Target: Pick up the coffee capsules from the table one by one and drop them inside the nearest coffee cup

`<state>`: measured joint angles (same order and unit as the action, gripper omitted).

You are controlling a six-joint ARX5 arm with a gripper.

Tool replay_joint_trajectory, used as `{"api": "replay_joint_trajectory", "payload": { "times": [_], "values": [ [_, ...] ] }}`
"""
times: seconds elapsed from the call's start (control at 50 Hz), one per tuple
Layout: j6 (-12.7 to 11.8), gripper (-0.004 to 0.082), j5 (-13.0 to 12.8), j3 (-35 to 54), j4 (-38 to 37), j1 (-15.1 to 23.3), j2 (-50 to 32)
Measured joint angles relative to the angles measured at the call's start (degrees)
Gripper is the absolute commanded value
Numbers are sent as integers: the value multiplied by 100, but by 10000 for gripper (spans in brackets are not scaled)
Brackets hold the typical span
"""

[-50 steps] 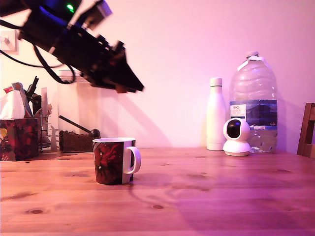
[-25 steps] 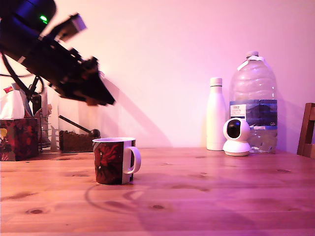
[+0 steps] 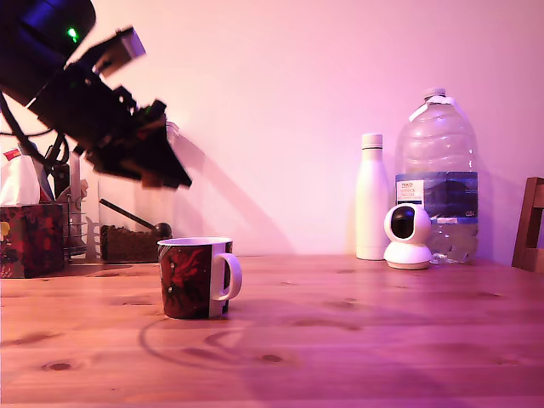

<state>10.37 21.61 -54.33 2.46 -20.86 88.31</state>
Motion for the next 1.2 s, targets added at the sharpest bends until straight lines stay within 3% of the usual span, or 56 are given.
{"api": "replay_joint_trajectory", "payload": {
  "times": [0.4, 0.66, 1.2],
  "values": [
    [-122, 183, -267, -1252, 1174, -238, 767],
    [-345, 183, -354, -1902, 1790, -337, 1346],
    [-422, 183, -358, -2015, 1980, -389, 1390]
  ]
}}
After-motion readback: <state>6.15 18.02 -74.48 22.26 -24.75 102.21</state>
